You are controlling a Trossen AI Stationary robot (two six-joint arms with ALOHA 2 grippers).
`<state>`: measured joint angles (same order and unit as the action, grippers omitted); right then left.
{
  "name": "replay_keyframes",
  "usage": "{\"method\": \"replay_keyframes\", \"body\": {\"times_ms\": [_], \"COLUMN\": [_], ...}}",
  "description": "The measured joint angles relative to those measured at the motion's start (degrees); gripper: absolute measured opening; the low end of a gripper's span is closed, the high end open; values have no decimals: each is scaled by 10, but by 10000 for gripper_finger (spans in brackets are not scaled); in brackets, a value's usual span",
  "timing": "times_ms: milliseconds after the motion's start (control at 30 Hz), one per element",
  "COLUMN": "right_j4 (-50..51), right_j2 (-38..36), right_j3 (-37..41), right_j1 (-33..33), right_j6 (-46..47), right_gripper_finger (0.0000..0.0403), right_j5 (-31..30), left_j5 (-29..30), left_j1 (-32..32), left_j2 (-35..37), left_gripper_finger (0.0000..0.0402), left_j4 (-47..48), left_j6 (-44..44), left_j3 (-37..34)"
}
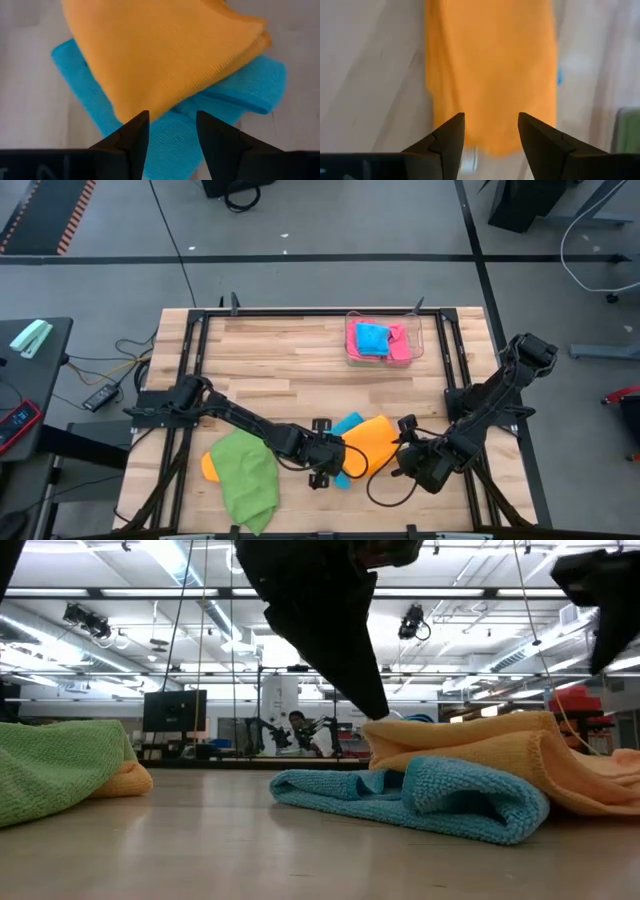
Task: Fold microfiber towels
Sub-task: Fold the right yellow towel
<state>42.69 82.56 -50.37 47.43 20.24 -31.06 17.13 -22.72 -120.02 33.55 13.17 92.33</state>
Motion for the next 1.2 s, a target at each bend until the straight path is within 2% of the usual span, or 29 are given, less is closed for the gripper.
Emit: {"method": "replay_keyframes", "body": {"times_ms": [167, 333, 400, 700, 967, 1200], "right_j4": [-74, -175, -215, -327, -360, -419], "right_j2": [0, 1, 2, 2, 2, 2], "right_j3": [10, 57, 77, 143, 192, 239], "right_j1": [-9, -30, -37, -49, -49, -49], "right_j6": [-1, 0, -2, 10, 55, 73], "right_gripper_finger": [193, 193, 193, 193, 193, 193], "right_j5": [-80, -85, -85, -46, -36, -25], "left_j5": [13, 12, 12, 14, 20, 23], "left_j1": [0, 0, 2, 22, 33, 33], "left_j2": [6, -12, -14, -15, -15, -40], "left_gripper_finger": [160, 159, 160, 140, 124, 127], "left_j4": [37, 22, -26, -49, -77, -103], "left_j6": [49, 91, 100, 100, 82, 80], "left_j3": [0, -15, -26, -29, -29, -29]}}
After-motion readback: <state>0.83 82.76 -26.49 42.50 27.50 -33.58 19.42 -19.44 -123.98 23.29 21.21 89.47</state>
